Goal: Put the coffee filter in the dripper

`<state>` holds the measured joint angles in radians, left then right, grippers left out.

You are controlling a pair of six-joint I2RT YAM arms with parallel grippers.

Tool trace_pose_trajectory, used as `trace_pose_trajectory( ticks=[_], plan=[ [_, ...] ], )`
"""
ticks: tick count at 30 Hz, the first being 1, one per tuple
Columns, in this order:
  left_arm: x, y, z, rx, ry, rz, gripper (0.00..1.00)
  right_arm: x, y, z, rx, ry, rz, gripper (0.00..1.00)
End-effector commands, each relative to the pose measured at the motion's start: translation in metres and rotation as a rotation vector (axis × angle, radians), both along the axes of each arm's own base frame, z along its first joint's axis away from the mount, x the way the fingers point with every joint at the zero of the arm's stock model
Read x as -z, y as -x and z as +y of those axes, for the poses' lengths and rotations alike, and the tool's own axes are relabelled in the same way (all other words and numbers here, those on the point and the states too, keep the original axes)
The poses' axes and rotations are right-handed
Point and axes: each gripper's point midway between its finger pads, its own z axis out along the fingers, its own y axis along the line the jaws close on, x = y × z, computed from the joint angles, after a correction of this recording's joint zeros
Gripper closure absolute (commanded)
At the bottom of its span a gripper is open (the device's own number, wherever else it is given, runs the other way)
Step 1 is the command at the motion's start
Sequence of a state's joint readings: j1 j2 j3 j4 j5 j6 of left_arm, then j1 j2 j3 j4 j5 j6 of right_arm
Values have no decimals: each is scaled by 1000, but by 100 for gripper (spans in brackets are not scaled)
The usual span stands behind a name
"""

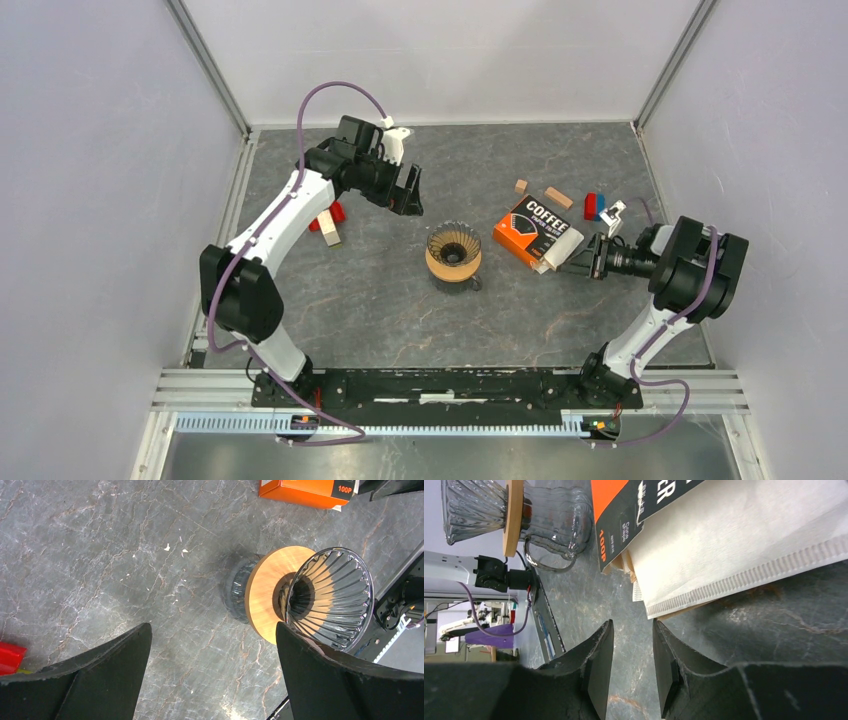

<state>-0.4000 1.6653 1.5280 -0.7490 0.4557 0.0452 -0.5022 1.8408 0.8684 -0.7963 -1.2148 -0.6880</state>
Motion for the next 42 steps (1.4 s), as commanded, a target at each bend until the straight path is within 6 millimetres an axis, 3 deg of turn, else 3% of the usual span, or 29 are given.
trace_pose_trajectory(
  ticks=[1,12,31,42],
  plan=[
    [-15,-7,-7,19,31,-36,0,1,-13,-3,28,11,-32,60],
    [-14,-6,-6,20,26,-36,0,5,-19,-2,33,28,-29,61],
    [-15,-3,-4,24,22,-45,0,4,-12,0,27,34,-27,62],
    [-14,-4,-5,21,22,-42,0,2,-25,-4,51,30,-40,62]
  ],
)
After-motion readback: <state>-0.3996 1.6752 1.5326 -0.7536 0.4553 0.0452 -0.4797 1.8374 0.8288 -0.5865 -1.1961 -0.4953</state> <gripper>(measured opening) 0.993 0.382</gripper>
